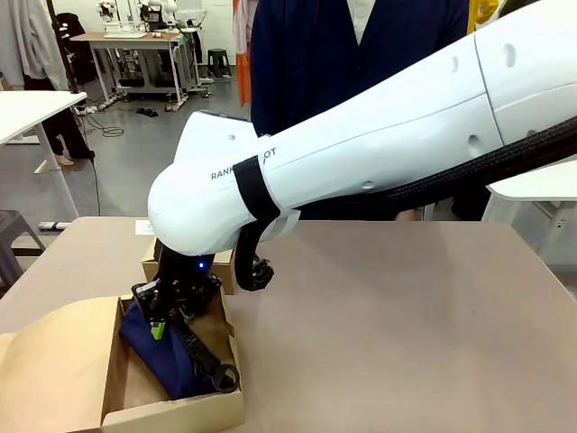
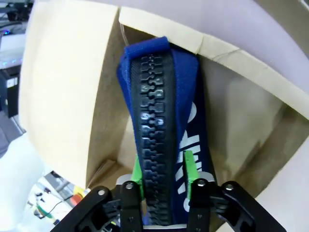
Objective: Place items inside the box.
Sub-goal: Pick up a Pencil pouch or Stapler and place it inside the Mailer Box closest to the robot.
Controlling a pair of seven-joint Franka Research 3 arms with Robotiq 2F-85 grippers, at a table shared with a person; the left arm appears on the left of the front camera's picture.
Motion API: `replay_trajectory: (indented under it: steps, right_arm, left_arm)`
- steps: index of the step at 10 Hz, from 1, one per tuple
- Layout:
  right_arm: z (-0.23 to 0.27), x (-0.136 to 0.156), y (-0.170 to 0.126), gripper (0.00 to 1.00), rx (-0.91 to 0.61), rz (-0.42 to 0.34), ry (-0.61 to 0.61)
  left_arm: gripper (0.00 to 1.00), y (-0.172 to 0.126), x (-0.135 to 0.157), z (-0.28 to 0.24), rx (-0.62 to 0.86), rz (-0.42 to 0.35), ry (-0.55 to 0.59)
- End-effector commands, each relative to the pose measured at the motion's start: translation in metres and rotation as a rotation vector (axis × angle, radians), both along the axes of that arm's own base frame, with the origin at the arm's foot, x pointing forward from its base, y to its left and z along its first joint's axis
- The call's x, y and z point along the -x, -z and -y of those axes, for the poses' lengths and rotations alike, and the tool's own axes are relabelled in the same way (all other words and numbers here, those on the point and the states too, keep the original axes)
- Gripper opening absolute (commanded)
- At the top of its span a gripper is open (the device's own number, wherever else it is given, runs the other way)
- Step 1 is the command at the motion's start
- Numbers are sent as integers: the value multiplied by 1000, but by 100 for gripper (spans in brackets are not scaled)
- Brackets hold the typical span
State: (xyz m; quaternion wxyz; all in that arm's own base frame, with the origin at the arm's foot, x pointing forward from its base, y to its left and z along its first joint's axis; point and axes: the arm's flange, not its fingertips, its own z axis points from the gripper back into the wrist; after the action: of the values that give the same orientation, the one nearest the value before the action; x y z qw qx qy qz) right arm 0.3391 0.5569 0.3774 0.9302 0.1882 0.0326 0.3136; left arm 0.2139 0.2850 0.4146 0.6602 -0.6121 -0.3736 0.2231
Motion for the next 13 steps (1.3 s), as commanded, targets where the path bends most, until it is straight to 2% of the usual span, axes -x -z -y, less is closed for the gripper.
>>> replay_trajectory:
  steps: [1,2,3,4,5,6,7,8,9,10,11,12,13]
  right_arm:
    - [11,3,-11,100,-37,-12,14]
    - [27,2,-20,91,-41,-25,52]
    - [62,4,-40,100,-97,-3,139]
    - [104,10,-62,100,-154,-11,248]
    - [151,16,-78,100,-181,-73,348]
    - [196,29,-89,100,-202,-207,339]
    - [233,44,-94,100,-298,-213,330]
    - [237,52,-88,100,-145,-197,618]
    - [177,14,-94,100,-230,-179,361]
    - [177,14,-94,100,-230,-179,361]
    - [228,37,-97,100,-228,-191,461]
    - [257,20,-109,100,-366,-153,541]
    - [317,18,-127,100,-470,-172,617]
  left_arm:
    - [100,-2,0,1,1,33,-10]
    - [100,-2,0,1,1,33,-10]
    - [100,-2,0,1,1,33,-10]
    - [100,-2,0,1,1,33,-10]
    - [100,-2,0,1,1,33,-10]
    - [100,-2,0,1,1,33,-10]
    - [100,-2,0,1,1,33,-10]
    - [100,-2,0,1,1,33,-10]
    - [100,-2,0,1,1,33,-10]
    - [100,-2,0,1,1,33,-10]
    - [100,-2,0,1,1,33,-10]
    - [100,-2,0,1,1,33,-10]
    - [100,-2,0,1,1,33,-10]
